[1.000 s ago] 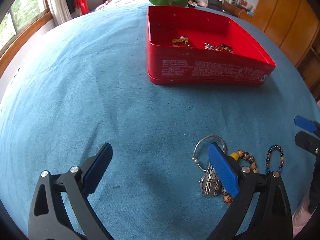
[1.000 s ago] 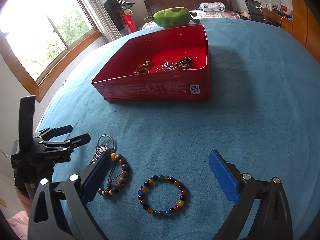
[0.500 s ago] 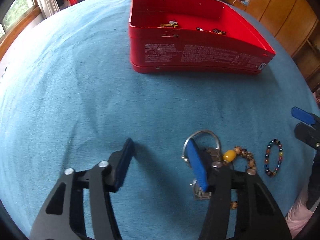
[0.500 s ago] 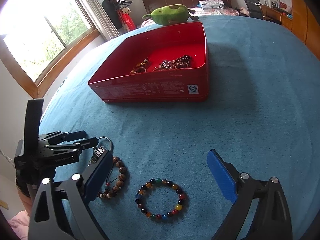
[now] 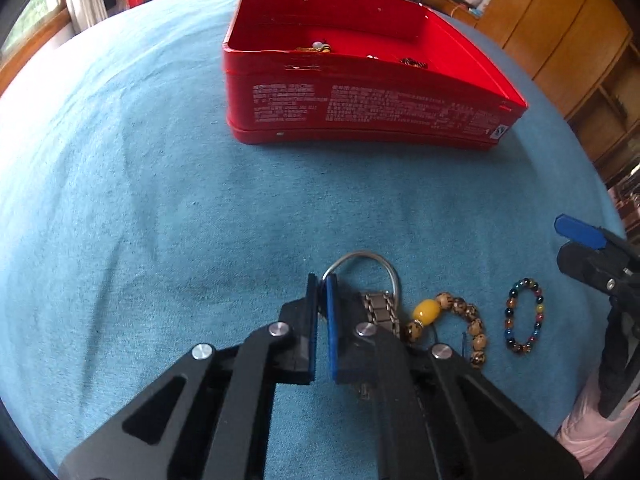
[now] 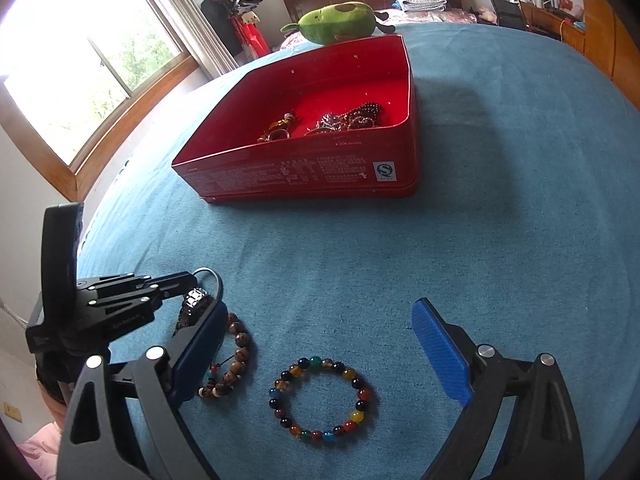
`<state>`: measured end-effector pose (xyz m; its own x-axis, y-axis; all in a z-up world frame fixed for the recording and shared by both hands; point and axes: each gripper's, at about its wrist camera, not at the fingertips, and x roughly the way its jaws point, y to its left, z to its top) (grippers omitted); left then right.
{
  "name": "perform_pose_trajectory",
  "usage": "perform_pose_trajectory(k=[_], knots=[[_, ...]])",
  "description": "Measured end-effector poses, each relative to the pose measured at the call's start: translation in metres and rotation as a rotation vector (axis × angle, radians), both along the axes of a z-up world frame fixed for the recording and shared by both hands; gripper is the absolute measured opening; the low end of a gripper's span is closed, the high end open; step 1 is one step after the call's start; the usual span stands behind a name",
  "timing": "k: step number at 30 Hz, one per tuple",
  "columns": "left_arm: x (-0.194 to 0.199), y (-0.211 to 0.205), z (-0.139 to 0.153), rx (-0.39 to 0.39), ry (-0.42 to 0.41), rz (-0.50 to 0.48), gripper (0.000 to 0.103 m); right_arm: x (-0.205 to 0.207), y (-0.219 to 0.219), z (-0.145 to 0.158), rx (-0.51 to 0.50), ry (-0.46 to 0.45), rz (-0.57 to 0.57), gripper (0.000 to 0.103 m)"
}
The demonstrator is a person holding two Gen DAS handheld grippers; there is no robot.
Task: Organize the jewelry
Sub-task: 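Close the left tool on the metal keyring, then lift the keyring with the left tool while the right tool grasps the silver watch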
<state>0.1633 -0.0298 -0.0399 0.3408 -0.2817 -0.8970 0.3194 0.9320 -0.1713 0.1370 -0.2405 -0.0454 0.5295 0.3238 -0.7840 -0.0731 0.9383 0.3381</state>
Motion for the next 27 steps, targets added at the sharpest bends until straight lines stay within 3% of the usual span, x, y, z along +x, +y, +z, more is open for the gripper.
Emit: perform_pose_trajectory(k=[5, 7, 10, 17, 27], knots=[[-0.001, 0.022, 0.008, -0.057, -0.006, 0.063, 0.001, -0.004, 0.000, -0.004, 0.009, 0.027, 0.039, 0.085], [-0.004, 0.031, 0.014, -0.078, -0.018, 0.080, 0.001, -0.006, 0.001, -0.008, -0.001, 0.046, 0.054, 0.072], [-0.012, 0.039, 0.023, -0.108, -0.041, 0.089, 0.001, -0.008, 0.000, -0.015, -0.022, 0.078, 0.067, 0.062], [-0.026, 0.053, 0.046, -0.145, -0.104, 0.106, 0.001, -0.009, 0.004, -0.015, 0.022, 0.083, 0.088, 0.057], [-0.006, 0.074, 0.023, -0.118, -0.056, 0.154, 0.001, 0.024, 0.075, -0.009, 0.012, 0.094, 0.229, 0.053]])
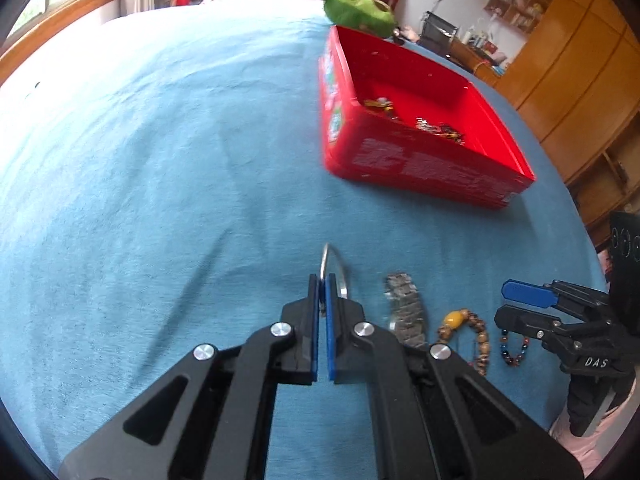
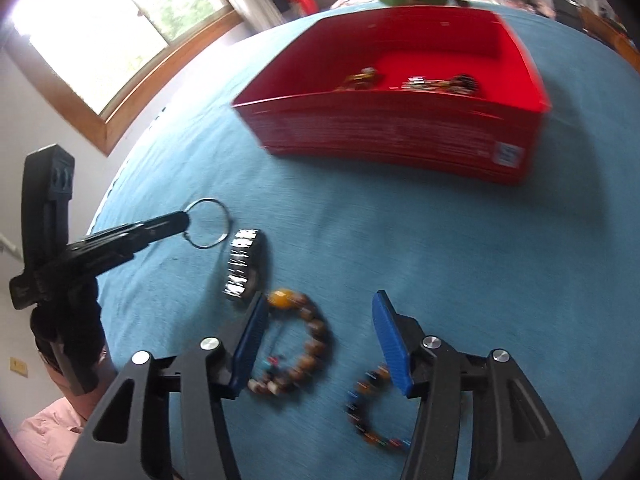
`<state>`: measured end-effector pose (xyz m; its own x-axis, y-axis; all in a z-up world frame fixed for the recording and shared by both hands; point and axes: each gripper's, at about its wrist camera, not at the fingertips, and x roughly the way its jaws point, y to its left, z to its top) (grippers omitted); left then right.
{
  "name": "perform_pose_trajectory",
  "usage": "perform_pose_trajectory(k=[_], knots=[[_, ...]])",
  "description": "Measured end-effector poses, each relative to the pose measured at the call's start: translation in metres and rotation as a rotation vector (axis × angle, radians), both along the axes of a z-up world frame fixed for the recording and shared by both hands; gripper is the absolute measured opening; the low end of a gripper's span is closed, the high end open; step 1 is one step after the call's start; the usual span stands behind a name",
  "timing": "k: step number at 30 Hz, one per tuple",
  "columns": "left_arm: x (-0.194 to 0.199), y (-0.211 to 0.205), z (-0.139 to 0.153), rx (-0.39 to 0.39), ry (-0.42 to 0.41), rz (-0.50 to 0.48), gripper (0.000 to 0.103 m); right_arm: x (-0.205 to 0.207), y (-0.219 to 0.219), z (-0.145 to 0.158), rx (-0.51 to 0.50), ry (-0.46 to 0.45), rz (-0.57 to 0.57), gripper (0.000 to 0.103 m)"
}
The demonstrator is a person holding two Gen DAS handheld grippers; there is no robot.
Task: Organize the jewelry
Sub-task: 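Lift the keyring with the left tool while the right tool grasps the silver watch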
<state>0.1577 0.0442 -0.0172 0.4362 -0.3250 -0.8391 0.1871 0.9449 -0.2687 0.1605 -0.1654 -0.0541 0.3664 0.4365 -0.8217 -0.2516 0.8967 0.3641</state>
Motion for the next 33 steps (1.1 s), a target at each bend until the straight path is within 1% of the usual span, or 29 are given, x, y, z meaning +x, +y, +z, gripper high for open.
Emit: perform_pose_trajectory(k=[4, 6, 8, 11, 13, 14, 18, 20, 26, 33], knots=[[0.006, 0.007, -0.012, 0.007, 0.032, 0.004, 0.001, 0.012, 0.023, -0.004, -0.001, 0.015, 0.038, 0.052], [0.011, 0.010, -0.019, -0.007, 0.059, 0.002, 0.002, 0.014, 0.031, -0.007, -0.001, 0.024, 0.050, 0.052], [0.015, 0.013, -0.025, -0.020, 0.077, 0.001, 0.005, 0.014, 0.036, -0.010, -0.005, 0.034, 0.056, 0.052], [0.019, 0.014, -0.027, -0.037, 0.082, -0.003, 0.005, 0.015, 0.039, -0.014, -0.012, 0.045, 0.054, 0.052], [0.021, 0.015, -0.027, -0.058, 0.089, -0.008, 0.011, 0.015, 0.038, -0.013, -0.010, 0.045, 0.050, 0.052], [0.021, 0.014, -0.027, -0.057, 0.087, -0.009, 0.011, 0.015, 0.038, -0.012, -0.009, 0.044, 0.048, 0.052], [0.021, 0.000, -0.026, 0.013, 0.055, -0.017, 0.010, 0.016, 0.040, -0.011, -0.013, 0.043, 0.046, 0.052], [0.022, -0.003, -0.026, 0.037, 0.042, -0.012, 0.002, 0.017, 0.043, -0.011, -0.018, 0.044, 0.047, 0.052], [0.025, 0.009, -0.026, -0.026, 0.045, 0.006, 0.002, 0.019, 0.051, -0.011, -0.030, 0.046, 0.047, 0.053], [0.022, 0.012, -0.020, -0.034, 0.029, 0.006, 0.002, 0.024, 0.071, -0.012, -0.062, 0.045, 0.053, 0.054]])
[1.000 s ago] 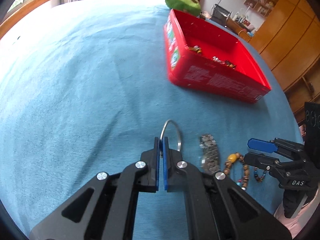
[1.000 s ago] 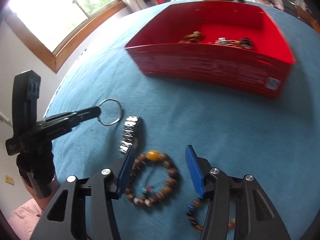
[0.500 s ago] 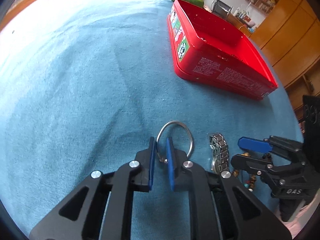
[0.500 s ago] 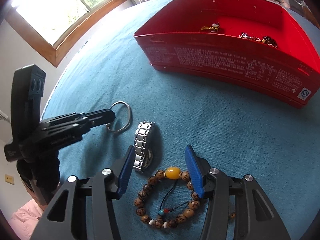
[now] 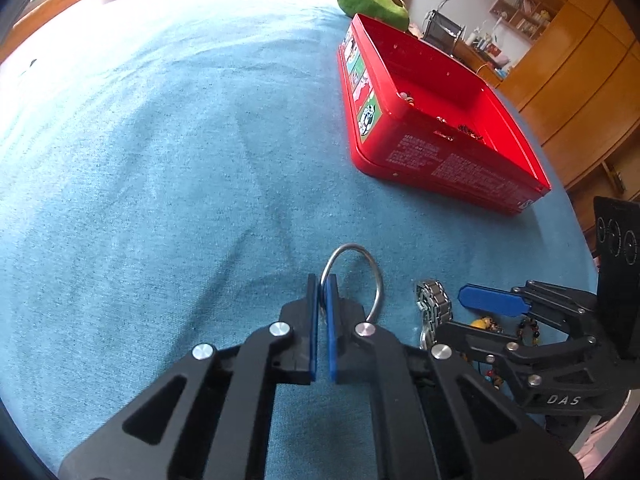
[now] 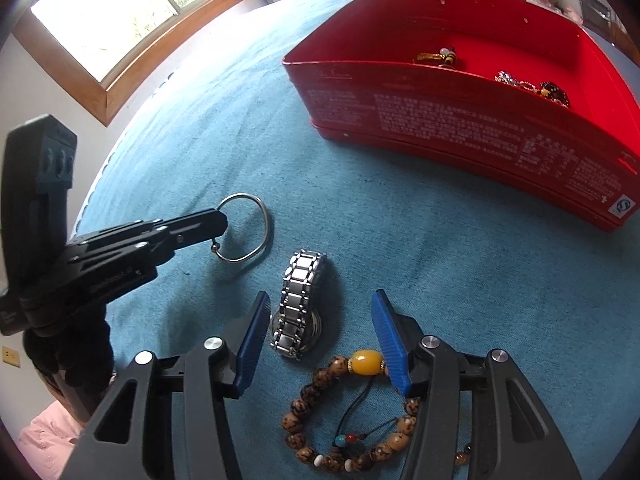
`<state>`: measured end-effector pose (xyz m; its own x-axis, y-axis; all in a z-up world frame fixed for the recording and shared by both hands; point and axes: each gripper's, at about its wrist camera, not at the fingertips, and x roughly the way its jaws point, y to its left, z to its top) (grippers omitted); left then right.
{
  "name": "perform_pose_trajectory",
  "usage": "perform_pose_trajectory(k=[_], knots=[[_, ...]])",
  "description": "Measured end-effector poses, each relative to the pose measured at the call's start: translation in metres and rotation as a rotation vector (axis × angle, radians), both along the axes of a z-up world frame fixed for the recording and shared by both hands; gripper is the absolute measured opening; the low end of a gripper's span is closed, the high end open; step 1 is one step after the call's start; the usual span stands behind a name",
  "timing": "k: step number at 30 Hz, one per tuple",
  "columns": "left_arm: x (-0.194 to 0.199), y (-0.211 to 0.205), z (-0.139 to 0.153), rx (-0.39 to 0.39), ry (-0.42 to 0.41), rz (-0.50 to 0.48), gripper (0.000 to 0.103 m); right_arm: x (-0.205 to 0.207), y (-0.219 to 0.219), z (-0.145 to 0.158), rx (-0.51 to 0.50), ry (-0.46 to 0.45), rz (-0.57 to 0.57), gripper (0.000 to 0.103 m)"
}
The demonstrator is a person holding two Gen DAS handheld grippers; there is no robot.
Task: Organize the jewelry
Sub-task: 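Lift the keyring with the left tool while the right tool grasps the silver watch, then carry the keyring and silver watch over the red tin with both tools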
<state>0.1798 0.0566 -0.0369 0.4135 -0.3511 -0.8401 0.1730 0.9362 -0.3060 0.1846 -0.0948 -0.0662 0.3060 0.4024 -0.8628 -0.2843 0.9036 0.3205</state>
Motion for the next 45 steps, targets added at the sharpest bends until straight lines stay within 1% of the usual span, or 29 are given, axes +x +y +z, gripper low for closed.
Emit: perform_pose_trajectory(k=[4, 6, 8, 10, 11, 12, 13, 18, 28, 34, 39, 45], knots=[[-0.002, 0.003, 0.002, -0.003, -0.006, -0.001, 0.002, 0.001, 0.009, 0.000, -0.012, -0.007, 0.006, 0.053], [-0.003, 0.004, 0.004, -0.004, -0.013, -0.004, 0.002, 0.000, 0.016, -0.001, -0.020, -0.012, 0.017, 0.052], [-0.003, 0.004, 0.005, -0.001, -0.017, -0.006, 0.002, 0.000, 0.020, -0.002, -0.045, -0.027, 0.017, 0.046], [-0.003, 0.003, 0.005, 0.001, -0.018, -0.008, 0.002, 0.001, 0.022, -0.003, -0.063, -0.040, 0.011, 0.032], [-0.003, 0.003, 0.004, 0.002, -0.017, -0.007, 0.002, 0.002, 0.022, -0.003, -0.051, -0.042, 0.012, 0.028], [-0.003, 0.002, 0.004, 0.004, -0.017, -0.007, 0.002, 0.003, 0.023, -0.005, -0.028, -0.033, 0.021, 0.019], [-0.004, 0.002, 0.004, 0.008, -0.018, -0.007, 0.002, 0.003, 0.022, -0.006, -0.012, -0.024, 0.023, 0.018], [-0.005, -0.001, 0.005, 0.024, -0.027, -0.010, 0.002, 0.004, 0.018, -0.006, 0.005, -0.026, 0.016, 0.016], [-0.007, -0.004, 0.007, 0.023, -0.038, -0.016, 0.002, 0.000, -0.006, 0.001, 0.052, -0.034, -0.004, 0.016], [-0.010, -0.004, 0.015, 0.017, -0.057, -0.018, 0.001, -0.004, -0.030, 0.017, 0.075, -0.068, -0.036, 0.016], [-0.013, -0.005, 0.025, 0.019, -0.076, -0.017, 0.001, -0.005, -0.047, 0.029, 0.073, -0.094, -0.065, 0.016], [-0.010, -0.015, 0.047, 0.041, -0.111, -0.031, 0.001, -0.003, -0.066, 0.055, 0.062, -0.152, -0.102, 0.016]])
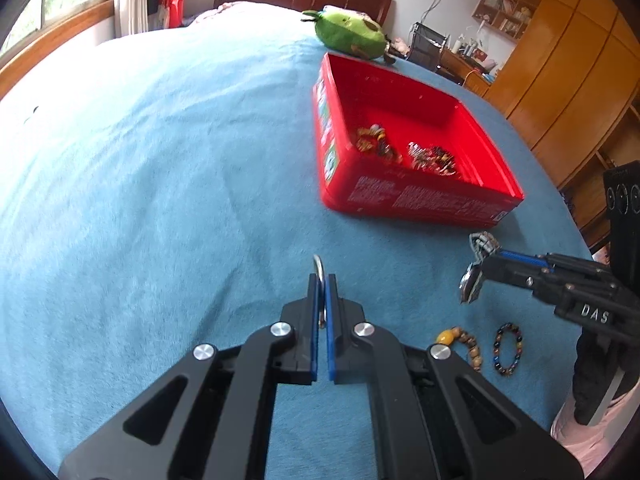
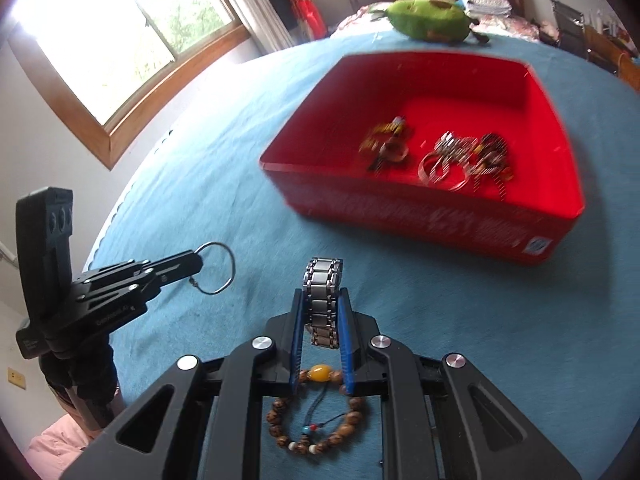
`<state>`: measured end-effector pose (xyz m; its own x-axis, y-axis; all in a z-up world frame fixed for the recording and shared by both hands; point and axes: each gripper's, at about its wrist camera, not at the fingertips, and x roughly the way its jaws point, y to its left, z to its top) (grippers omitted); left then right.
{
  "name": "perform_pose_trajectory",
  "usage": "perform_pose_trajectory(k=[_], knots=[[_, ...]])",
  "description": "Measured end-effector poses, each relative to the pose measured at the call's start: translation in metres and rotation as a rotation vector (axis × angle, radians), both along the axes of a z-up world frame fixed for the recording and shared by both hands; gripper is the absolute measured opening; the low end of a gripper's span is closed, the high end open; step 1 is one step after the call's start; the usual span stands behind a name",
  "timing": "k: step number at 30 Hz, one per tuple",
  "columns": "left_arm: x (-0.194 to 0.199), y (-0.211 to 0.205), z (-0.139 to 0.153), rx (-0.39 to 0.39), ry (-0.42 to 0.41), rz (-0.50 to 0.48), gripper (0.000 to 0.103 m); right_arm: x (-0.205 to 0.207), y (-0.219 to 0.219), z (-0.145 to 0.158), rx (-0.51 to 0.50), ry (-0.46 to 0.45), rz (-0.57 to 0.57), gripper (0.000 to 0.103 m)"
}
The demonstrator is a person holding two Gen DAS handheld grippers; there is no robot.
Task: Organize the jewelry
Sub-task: 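Carry the keyring and silver watch over the red tin with both tools, then open both tools to drop the keyring and watch into the tin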
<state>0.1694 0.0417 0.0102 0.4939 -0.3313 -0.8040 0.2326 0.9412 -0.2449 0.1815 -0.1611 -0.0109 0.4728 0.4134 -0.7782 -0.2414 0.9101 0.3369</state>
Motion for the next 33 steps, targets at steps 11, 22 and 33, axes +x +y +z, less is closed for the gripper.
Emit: perform_pose_trajectory(k=[11, 22, 33], knots=[[0.039, -0.038, 0.059, 0.001, -0.095, -0.044, 0.001, 0.033, -0.043, 0.055, 0.029, -0.096, -0.064, 0.016], [0.114, -0.090, 0.058, -0.037, -0.091, -0.060, 0.001, 0.101, -0.068, 0.045, 0.027, -0.089, -0.146, 0.016], [0.182, -0.115, 0.011, -0.027, 0.011, -0.057, 0.001, 0.174, -0.079, -0.009, -0.008, 0.039, -0.179, 0.016]])
